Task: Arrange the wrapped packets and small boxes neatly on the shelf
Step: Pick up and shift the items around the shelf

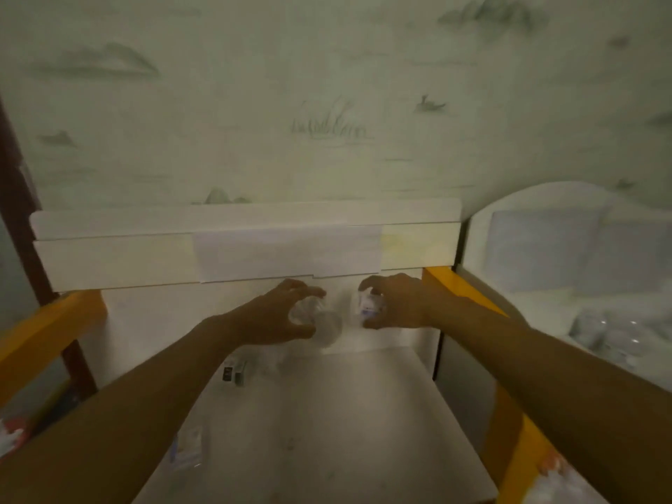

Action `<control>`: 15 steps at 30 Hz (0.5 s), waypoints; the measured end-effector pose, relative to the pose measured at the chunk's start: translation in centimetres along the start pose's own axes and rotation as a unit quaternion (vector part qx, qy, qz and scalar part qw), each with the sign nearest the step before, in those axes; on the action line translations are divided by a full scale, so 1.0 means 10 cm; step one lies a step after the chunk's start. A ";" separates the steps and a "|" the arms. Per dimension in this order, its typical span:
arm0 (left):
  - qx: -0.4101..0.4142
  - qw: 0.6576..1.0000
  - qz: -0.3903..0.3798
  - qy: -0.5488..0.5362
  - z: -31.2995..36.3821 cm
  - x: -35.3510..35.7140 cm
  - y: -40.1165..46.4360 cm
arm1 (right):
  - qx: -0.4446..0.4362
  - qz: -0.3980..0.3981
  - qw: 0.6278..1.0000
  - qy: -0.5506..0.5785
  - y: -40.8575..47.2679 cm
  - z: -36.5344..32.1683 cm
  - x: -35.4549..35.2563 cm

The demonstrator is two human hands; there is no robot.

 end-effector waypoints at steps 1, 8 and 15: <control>0.016 1.000 0.003 -0.006 0.16 0.00 0.11 | 0.008 0.006 1.000 -0.001 -0.06 0.13 -0.10; 0.116 0.992 0.004 -0.050 1.30 0.18 0.77 | 0.073 0.049 0.996 -0.028 -0.65 1.11 -0.55; 0.164 0.986 -0.011 -0.040 2.32 0.49 1.38 | 0.124 0.074 0.990 -0.003 -1.22 2.19 -0.83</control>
Point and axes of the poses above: each hand's wrist, its own y-axis towards the middle knuckle, its own x-axis out of the palm, z = x × y, the point moved 9 cm from there along y, towards the middle knuckle, and after that the axes turned 8 degrees about -y, right-handed, at the moved point
